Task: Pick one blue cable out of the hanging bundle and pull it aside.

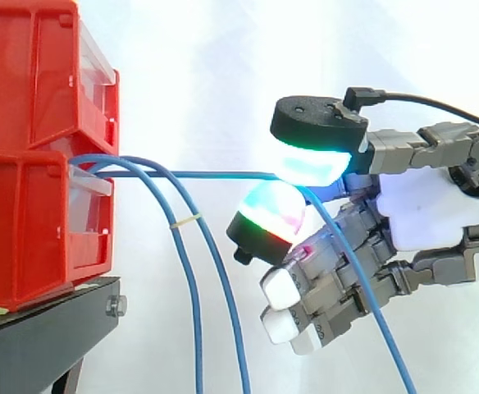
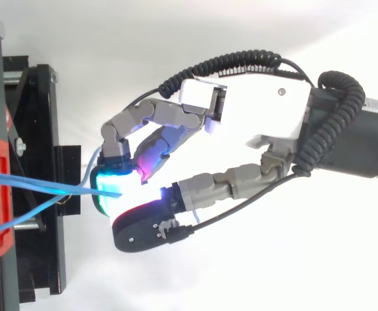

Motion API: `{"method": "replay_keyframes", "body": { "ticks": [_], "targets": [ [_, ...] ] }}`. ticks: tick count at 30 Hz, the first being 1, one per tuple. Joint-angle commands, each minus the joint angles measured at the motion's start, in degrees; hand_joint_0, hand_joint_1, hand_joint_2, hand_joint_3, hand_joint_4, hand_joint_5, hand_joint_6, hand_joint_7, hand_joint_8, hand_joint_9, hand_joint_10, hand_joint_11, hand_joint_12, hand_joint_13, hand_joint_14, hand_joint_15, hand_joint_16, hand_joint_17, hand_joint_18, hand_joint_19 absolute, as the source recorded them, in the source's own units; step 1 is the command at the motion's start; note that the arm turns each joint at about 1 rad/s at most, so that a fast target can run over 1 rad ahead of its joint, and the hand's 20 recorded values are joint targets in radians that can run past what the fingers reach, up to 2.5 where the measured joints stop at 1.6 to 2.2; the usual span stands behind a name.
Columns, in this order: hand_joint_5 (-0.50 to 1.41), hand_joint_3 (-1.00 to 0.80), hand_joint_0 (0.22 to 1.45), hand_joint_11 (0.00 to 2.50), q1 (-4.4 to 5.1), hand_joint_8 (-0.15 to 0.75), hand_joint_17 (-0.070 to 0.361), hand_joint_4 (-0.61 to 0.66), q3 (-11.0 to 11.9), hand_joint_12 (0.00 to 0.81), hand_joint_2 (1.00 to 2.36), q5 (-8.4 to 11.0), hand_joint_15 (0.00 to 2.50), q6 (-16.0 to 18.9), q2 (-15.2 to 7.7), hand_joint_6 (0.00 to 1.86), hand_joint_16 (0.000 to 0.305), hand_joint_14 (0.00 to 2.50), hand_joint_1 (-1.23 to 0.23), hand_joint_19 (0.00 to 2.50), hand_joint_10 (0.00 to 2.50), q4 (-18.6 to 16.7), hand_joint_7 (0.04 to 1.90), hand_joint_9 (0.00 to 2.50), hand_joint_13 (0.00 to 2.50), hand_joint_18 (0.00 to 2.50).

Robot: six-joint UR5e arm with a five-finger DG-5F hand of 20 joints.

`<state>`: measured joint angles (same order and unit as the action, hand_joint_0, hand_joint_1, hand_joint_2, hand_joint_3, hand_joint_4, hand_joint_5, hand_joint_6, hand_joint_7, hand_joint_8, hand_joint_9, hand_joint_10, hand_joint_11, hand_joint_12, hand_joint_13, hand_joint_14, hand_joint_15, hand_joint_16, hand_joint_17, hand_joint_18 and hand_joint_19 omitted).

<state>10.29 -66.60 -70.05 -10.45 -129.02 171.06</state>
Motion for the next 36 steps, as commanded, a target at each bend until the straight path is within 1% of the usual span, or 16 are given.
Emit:
{"method": "replay_keyframes", "body": {
  "ticks": [1, 16, 20, 23, 24, 26, 27, 33, 36],
  "targets": [
    [-0.06, -0.05, 0.59, 0.16, 0.0, 0.248, 0.097, -0.01, -0.02, 0.367, 1.02, 0.0, 0.31, -0.01, 0.0, 0.88, 0.043, 0.01, -0.77, 0.21, 0.0, -0.03, 1.22, 0.8, 0.76, 0.61],
    [-0.07, -0.06, 0.59, 0.19, 0.0, 0.245, 0.096, -0.02, -0.02, 0.365, 1.02, 0.0, 0.35, -0.01, 0.0, 0.88, 0.043, 0.01, -0.77, 0.22, 0.01, -0.03, 1.2, 0.82, 0.77, 0.61],
    [-0.07, -0.07, 0.59, 0.2, 0.0, 0.245, 0.076, -0.02, -0.02, 0.309, 1.01, 0.0, 0.39, -0.01, 0.0, 0.88, 0.034, 0.01, -0.77, 0.23, 0.01, -0.03, 1.2, 0.83, 0.74, 0.52],
    [-0.07, -0.07, 0.59, 0.21, 0.0, 0.243, 0.071, -0.02, -0.11, 0.296, 1.01, 0.0, 0.39, -0.01, 0.0, 0.88, 0.032, 0.01, -0.77, 0.22, 0.01, -0.03, 1.2, 0.84, 0.73, 0.5],
    [-0.07, -0.07, 0.59, 0.22, 0.0, 0.238, 0.046, -0.02, -0.11, 0.232, 1.01, 0.0, 0.39, -0.01, 0.0, 0.88, 0.02, 0.01, -0.77, 0.23, 0.01, -0.03, 1.19, 0.85, 0.71, 0.41],
    [-0.07, -0.07, 0.59, 0.24, 0.0, 0.234, 0.024, -0.02, -0.11, 0.176, 1.01, 0.0, 0.39, -0.01, 0.0, 0.88, 0.011, 0.01, -0.77, 0.22, 0.01, -0.03, 1.19, 0.87, 0.68, 0.3],
    [-0.07, -0.07, 0.59, 0.26, 0.0, 0.225, 0.021, -0.02, -0.11, 0.157, 1.01, 0.0, 0.4, -0.01, 0.0, 0.88, 0.009, 0.01, -0.77, 0.24, 0.01, -0.03, 1.19, 0.88, 0.66, 0.29],
    [-0.06, -0.06, 0.6, 0.28, 0.0, 0.229, 0.021, -0.03, -0.11, 0.161, 1.01, 0.0, 0.44, -0.01, 0.0, 0.88, 0.009, 0.01, -0.77, 0.29, 0.01, -0.03, 1.18, 0.91, 0.69, 0.3],
    [-0.06, -0.06, 0.6, 0.29, 0.0, 0.228, 0.022, -0.01, -0.11, 0.166, 1.01, 0.0, 0.45, -0.01, 0.0, 0.88, 0.01, 0.01, -0.77, 0.3, 0.01, -0.03, 1.2, 0.92, 0.71, 0.33]
  ]
}}
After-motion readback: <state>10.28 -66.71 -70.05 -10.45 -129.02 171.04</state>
